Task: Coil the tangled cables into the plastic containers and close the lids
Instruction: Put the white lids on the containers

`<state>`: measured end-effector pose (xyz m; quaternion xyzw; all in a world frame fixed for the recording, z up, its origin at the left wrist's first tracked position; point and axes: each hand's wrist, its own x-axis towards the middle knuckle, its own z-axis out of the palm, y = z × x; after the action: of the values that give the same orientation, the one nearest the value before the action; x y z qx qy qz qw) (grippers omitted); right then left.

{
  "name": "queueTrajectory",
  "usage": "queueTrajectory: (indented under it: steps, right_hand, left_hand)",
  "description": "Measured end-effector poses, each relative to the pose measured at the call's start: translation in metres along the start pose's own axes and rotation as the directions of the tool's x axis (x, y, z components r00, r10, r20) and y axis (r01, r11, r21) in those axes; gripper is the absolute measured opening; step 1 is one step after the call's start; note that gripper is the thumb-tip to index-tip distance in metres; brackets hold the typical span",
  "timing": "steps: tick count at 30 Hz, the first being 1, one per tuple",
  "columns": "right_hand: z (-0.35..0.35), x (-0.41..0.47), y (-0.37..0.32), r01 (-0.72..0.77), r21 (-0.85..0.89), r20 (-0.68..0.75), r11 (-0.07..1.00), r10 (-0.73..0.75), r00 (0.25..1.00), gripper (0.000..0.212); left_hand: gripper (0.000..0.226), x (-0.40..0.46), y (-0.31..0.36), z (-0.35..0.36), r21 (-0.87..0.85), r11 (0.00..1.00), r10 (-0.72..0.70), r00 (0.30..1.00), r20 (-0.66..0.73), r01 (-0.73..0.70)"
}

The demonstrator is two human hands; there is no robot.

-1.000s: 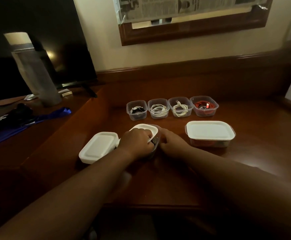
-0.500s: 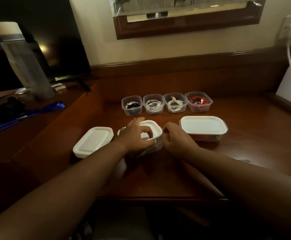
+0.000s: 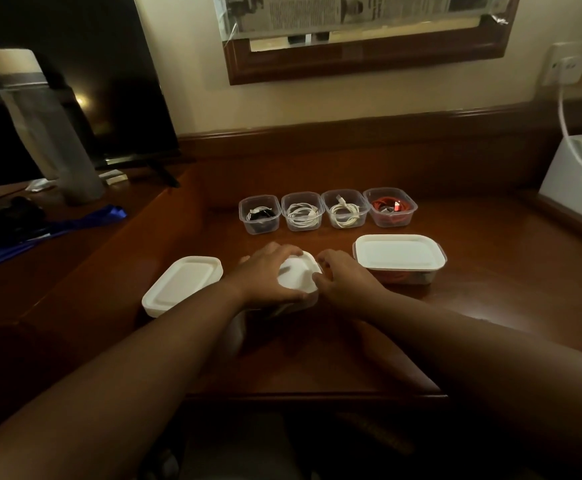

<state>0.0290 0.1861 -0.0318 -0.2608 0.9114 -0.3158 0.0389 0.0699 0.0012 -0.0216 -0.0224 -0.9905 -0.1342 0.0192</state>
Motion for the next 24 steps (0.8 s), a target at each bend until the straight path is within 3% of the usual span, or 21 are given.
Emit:
queueTrajectory:
  steps: [8, 14, 24]
  right_hand:
    - [0.015, 0.006, 0.003, 0.019, -0.144, 0.151, 0.989, 0.003, 0.989, 0.057]
    - [0.02, 0.009, 0.007, 0.046, -0.225, 0.128, 0.973, -0.018, 0.992, 0.056]
    - [0.011, 0.028, 0.003, 0.078, -0.359, 0.265, 0.93, 0.022, 0.964, 0.064]
  left_hand:
    - [0.106, 0.003, -0.011, 0.012, 0.066, 0.994, -0.095, 0.994, 0.054, 0.092]
    - [0.101, 0.006, -0.007, 0.011, 0.108, 0.989, -0.109, 0.991, 0.076, 0.101]
    - [0.1, 0.01, -0.007, 0.018, 0.063, 0.988, -0.142, 0.988, 0.056, 0.139]
